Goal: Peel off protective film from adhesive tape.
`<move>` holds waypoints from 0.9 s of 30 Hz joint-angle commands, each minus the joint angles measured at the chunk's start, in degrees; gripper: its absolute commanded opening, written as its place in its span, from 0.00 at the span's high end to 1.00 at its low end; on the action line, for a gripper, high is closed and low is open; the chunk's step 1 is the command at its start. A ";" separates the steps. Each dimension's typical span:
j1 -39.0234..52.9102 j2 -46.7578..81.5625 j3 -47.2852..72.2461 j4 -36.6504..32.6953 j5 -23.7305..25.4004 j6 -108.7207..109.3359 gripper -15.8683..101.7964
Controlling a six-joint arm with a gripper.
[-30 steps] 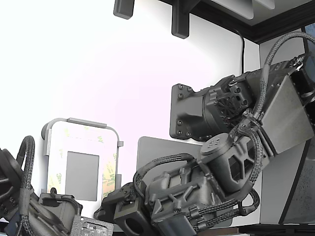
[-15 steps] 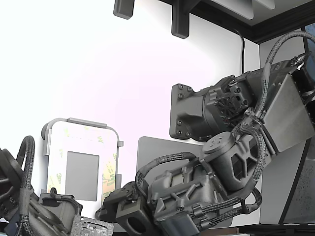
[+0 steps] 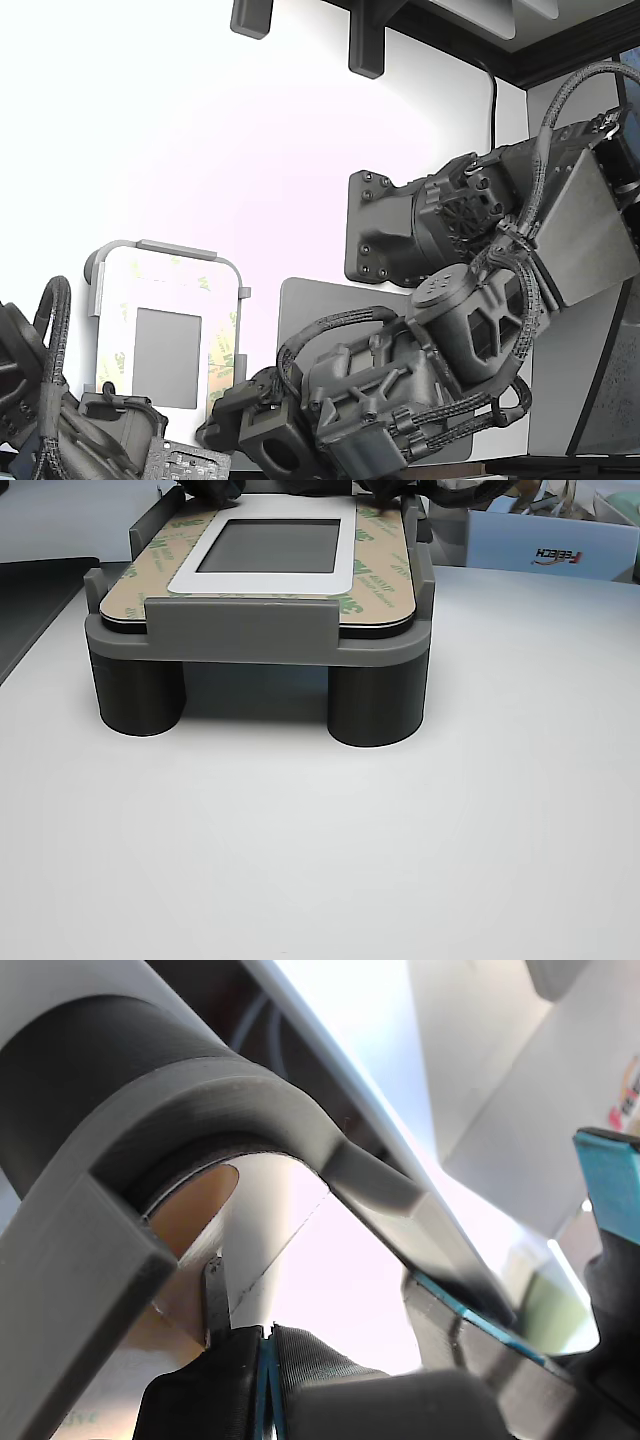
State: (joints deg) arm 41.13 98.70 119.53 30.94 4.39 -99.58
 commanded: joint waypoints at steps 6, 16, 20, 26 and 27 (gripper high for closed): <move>-1.14 0.70 -0.79 -0.79 -0.35 -0.35 0.96; -2.02 1.14 1.41 -2.64 -0.97 -1.49 0.96; -2.37 1.05 1.58 -2.99 -1.32 -2.02 0.96; -2.55 1.23 1.93 -2.99 -1.32 -2.64 0.96; -2.64 1.23 1.93 -2.99 -1.32 -2.64 0.96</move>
State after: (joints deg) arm 39.55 98.88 121.90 27.77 2.99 -102.04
